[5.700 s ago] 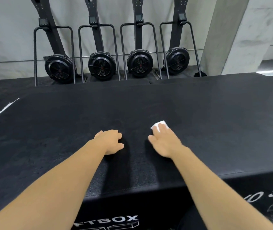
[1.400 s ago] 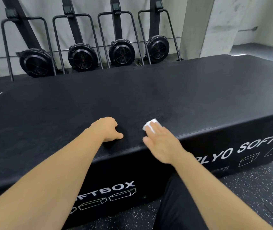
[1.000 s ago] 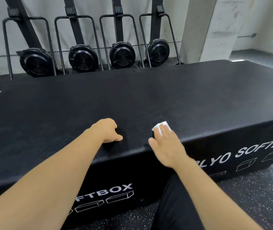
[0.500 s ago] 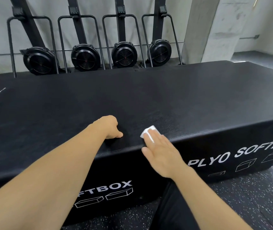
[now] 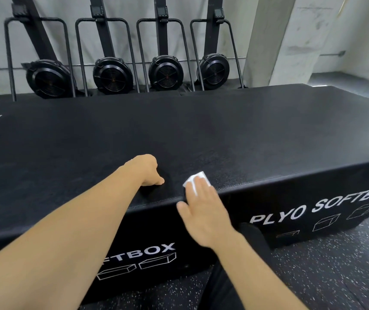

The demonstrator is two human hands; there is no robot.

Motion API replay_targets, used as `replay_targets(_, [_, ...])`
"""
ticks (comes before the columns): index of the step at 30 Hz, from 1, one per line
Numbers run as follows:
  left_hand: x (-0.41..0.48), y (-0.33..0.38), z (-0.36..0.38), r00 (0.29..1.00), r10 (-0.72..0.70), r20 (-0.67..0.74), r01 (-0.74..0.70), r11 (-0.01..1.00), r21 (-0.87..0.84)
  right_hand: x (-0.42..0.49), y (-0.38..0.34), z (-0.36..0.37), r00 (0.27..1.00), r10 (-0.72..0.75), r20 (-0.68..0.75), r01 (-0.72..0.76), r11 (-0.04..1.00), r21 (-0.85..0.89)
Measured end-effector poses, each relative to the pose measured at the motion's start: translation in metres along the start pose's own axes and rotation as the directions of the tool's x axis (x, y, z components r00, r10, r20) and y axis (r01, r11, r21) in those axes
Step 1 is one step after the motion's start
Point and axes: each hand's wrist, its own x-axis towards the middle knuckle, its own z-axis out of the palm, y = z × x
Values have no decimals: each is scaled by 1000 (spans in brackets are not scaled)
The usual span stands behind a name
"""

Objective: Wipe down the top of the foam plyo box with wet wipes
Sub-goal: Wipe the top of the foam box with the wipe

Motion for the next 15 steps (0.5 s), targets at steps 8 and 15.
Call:
replay_targets(8, [3, 3, 3, 1000, -13, 7, 13, 1000, 15, 12, -1, -1, 967, -147, 206, 140, 989, 46])
replay_targets(15, [9, 18, 6, 989, -46, -142, 59, 995, 84, 9, 109, -44, 998, 42, 47, -40, 999, -36])
